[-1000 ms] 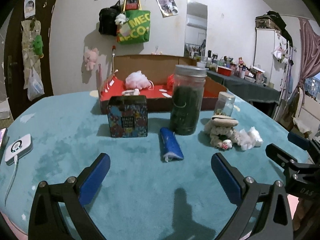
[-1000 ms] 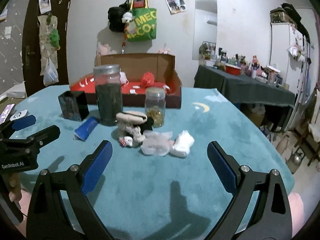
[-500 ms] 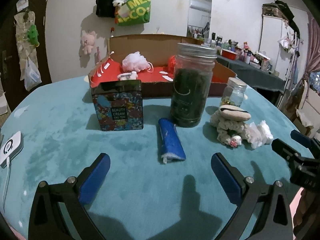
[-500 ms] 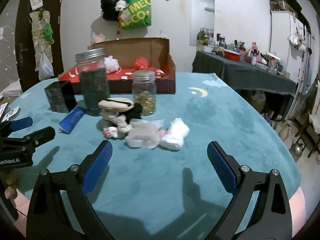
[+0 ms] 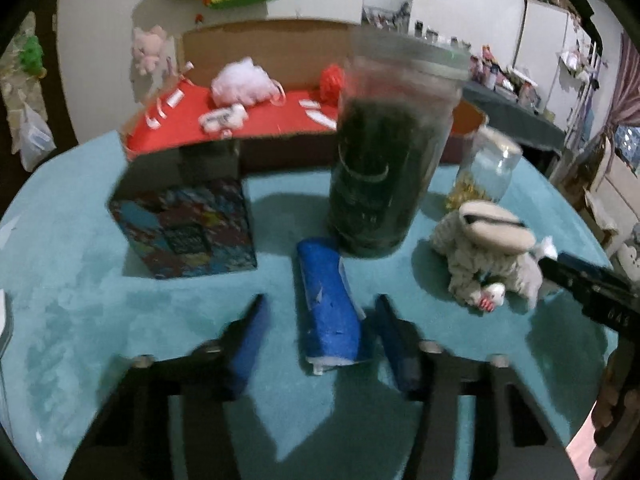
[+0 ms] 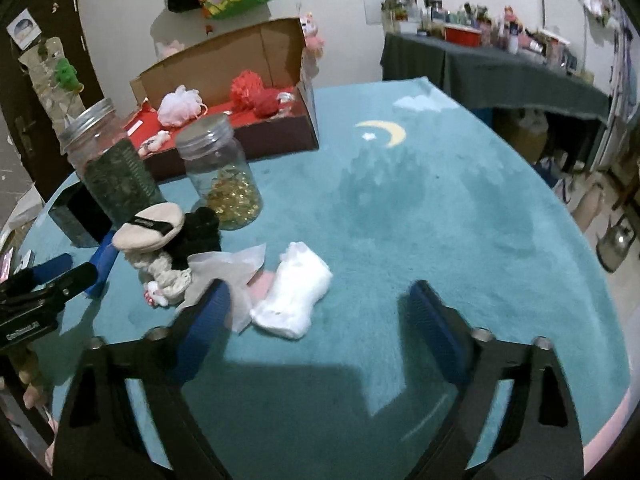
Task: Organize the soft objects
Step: 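Grasp the blue rolled item with the left tool while the right grasps the white cloth, then carry the blue roll and white cloth over the box with both tools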
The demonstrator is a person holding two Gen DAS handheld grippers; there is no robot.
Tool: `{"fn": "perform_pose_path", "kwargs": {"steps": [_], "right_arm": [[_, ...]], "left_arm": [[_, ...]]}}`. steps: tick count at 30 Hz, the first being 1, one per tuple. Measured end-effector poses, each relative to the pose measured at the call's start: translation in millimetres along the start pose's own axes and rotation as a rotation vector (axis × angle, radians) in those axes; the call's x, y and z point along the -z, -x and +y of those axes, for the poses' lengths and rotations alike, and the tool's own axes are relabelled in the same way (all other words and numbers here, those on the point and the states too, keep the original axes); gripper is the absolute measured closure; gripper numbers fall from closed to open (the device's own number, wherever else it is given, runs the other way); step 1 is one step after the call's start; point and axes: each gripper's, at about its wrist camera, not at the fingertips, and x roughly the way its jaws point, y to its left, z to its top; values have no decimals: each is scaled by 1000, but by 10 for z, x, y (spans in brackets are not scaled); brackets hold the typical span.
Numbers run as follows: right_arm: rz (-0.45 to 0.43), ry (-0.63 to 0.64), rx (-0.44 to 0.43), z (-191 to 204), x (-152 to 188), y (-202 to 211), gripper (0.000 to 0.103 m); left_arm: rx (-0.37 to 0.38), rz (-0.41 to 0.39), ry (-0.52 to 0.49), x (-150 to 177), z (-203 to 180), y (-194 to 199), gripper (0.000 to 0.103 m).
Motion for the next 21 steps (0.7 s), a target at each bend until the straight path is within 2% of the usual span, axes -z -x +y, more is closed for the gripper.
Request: {"fn": "perform_pose_path", "kwargs": {"steps": [2, 3, 5, 7, 14, 21], "right_arm": [[29, -2, -15, -10, -20, -68, 44], [28, 6, -18, -2, -26, -71, 54], [37, 26, -64, 32, -33, -73, 77], [44, 36, -94, 63, -31, -60, 82], [-33, 60, -123, 210, -69, 217, 84], [-80, 115, -241, 541, -194, 385, 84]], "left_arm": [[4, -14, -24, 8, -19, 21, 66], [12, -16, -39, 13, -34, 34, 77], [15, -20, -58, 25, -56, 68, 77], [39, -23, -66, 37, -63, 110, 78], [88, -57, -77, 36, -53, 291, 78], [122, -86, -88, -19, -70, 369, 78]]}}
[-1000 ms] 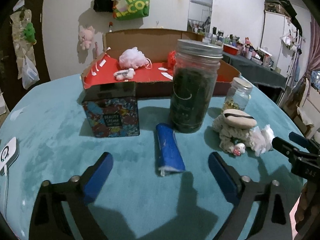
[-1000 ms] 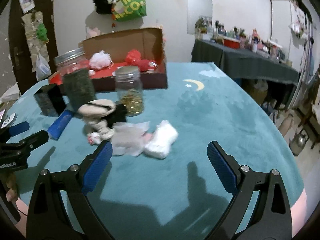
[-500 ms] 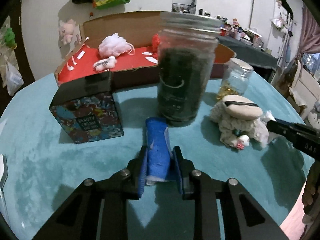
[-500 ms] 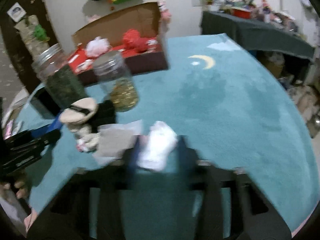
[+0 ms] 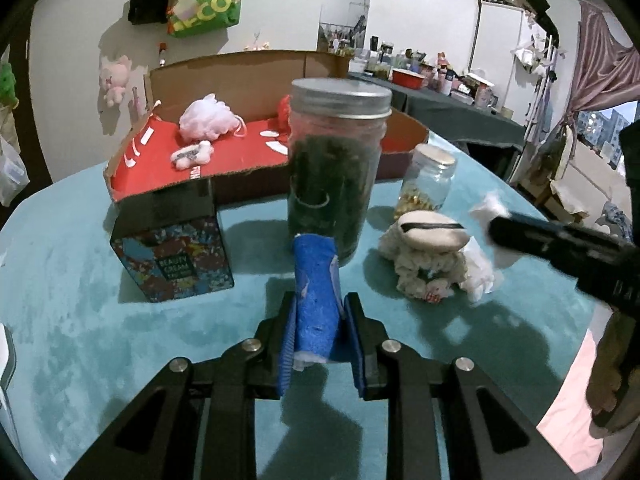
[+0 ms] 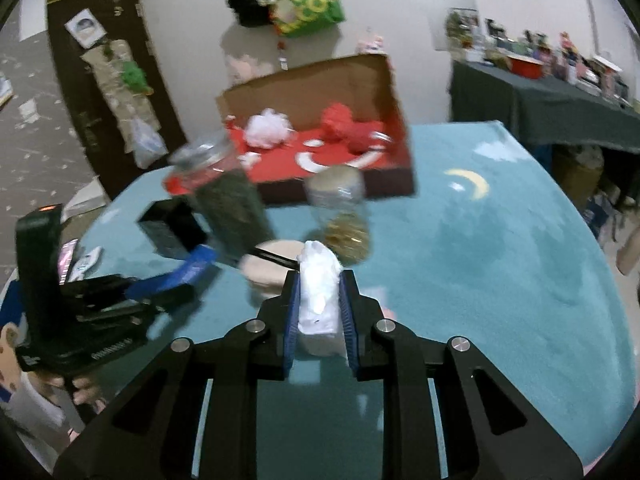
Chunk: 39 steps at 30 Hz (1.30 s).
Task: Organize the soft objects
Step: 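Carry the blue roll and white cloth over the box with both tools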
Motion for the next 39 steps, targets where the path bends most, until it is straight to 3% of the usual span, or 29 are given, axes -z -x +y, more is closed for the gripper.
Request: {"fn": "perform_pose_path", "kwargs": {"steps": [15, 31, 39], "right_arm": [[59, 92, -138, 501, -54, -375, 84], [111, 87, -171, 536, -47, -571, 84], [120, 83, -160, 480, -15, -508, 84]], "left_arm": [[37, -10, 5, -31, 51, 9, 78], [48, 3, 28, 1, 92, 14, 78], [2, 14, 59, 91, 289, 99, 78]]}}
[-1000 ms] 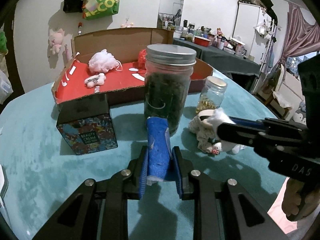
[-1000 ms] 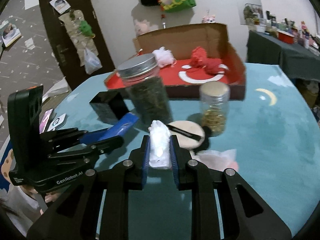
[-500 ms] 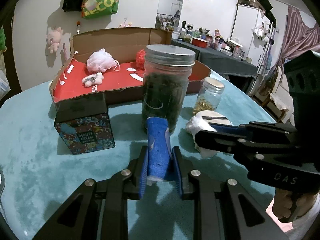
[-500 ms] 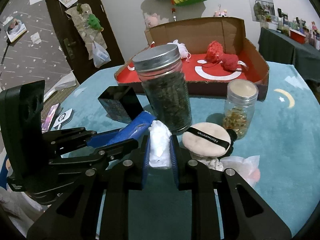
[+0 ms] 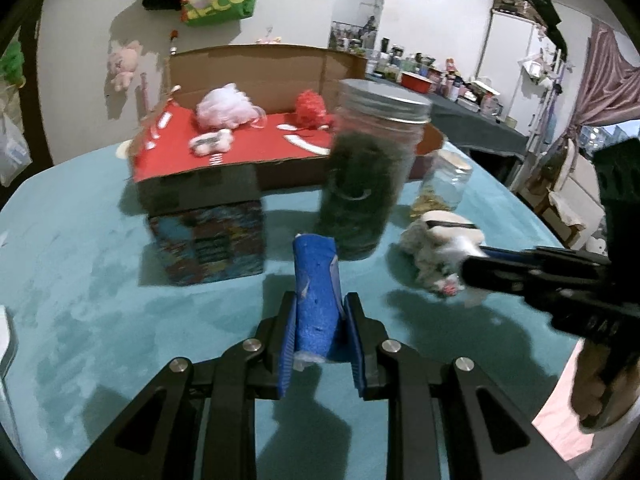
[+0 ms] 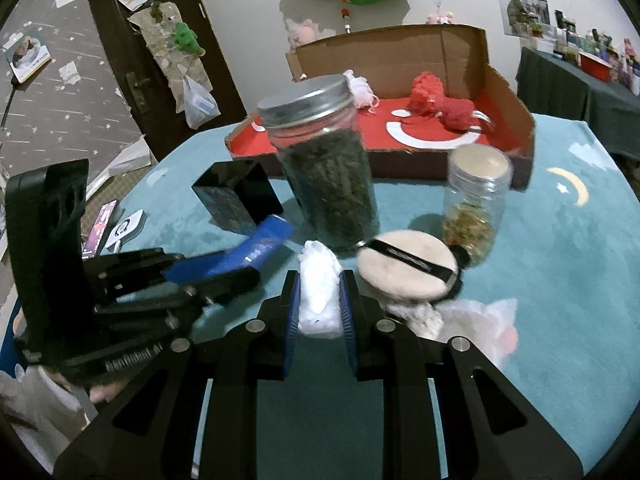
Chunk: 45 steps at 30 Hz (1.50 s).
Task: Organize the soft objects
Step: 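Carry the blue roll and white cloth over the box with both tools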
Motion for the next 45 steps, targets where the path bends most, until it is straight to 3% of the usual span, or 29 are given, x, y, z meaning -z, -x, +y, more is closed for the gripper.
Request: {"fn": "perform_pose_path", "kwargs": {"steps": [5, 13, 20, 29, 39, 45], "right_arm": [[22, -43, 9, -181, 104, 152, 84], [29, -99, 96, -543, 184, 372, 84], [-4, -83, 167, -830, 52, 450, 84], [2, 20, 212, -1076, -224, 338, 84], [3, 129, 213, -1117, -631, 263, 84], [5, 177, 185, -1077, -988, 101, 84]], "left_arm": [[-33, 25, 39, 93, 223, 84, 78], [-123, 38, 102, 154, 647, 153, 78], [-149, -2, 66, 65, 910, 141, 78], [-151, -32, -9, -284, 1172, 92, 78], [-100, -94, -104, -871, 1143, 94, 78], [-47, -45, -120, -1217, 1041, -185, 78]]}}
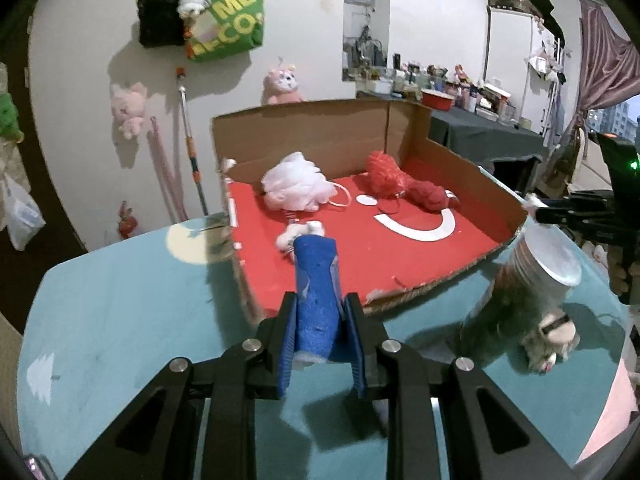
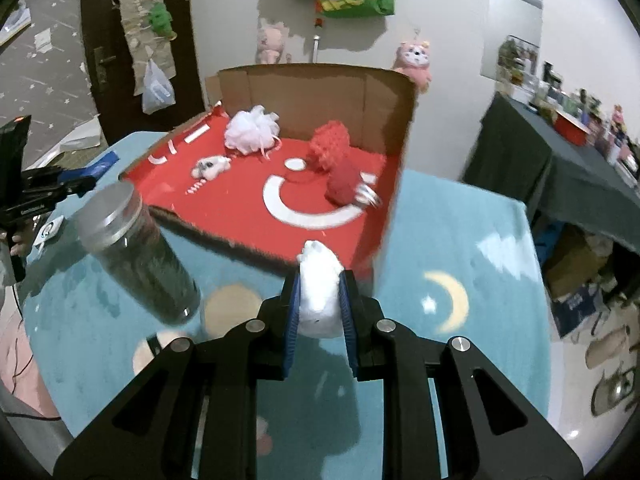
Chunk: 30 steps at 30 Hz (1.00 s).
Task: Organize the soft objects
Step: 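Carry the blue roll and white cloth over the box with both tools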
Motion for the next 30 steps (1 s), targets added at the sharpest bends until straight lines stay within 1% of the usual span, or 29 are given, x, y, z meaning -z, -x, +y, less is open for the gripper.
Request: {"fn": "perform_pose_path", "kwargs": {"steps": [4, 5, 7, 11, 16, 19, 23, 27, 30], "right_arm": [[24, 22, -19, 29, -251, -204, 84], [35, 25, -26, 31, -305, -259, 84], [71, 31, -31, 43, -424, -411, 84], [154, 33, -33, 57, -556, -681, 84], [270, 65, 23, 94, -635, -1024, 84], [333, 70, 54, 88, -664, -1190, 84], [370, 99, 102, 84, -697, -1366, 84], [405, 102, 105, 69, -709, -1499, 84], [423, 103, 115, 79, -705, -1570, 83]], "left_arm": [[24, 69, -11, -177, -88, -259, 78], [35, 97, -12, -229, -113, -344, 78], [64, 133, -22, -310, -162, -473, 78], [68, 201, -43, -405, -212, -697, 78], [63, 292, -65, -443, -240, -974, 78], [38, 333, -93, -445, -255, -1120, 78], [20, 377, -105, -444, -241, -1254, 78], [12, 411, -117, -430, -239, -1336, 78], [1, 416, -127, -424, -239, -1356, 77]]}}
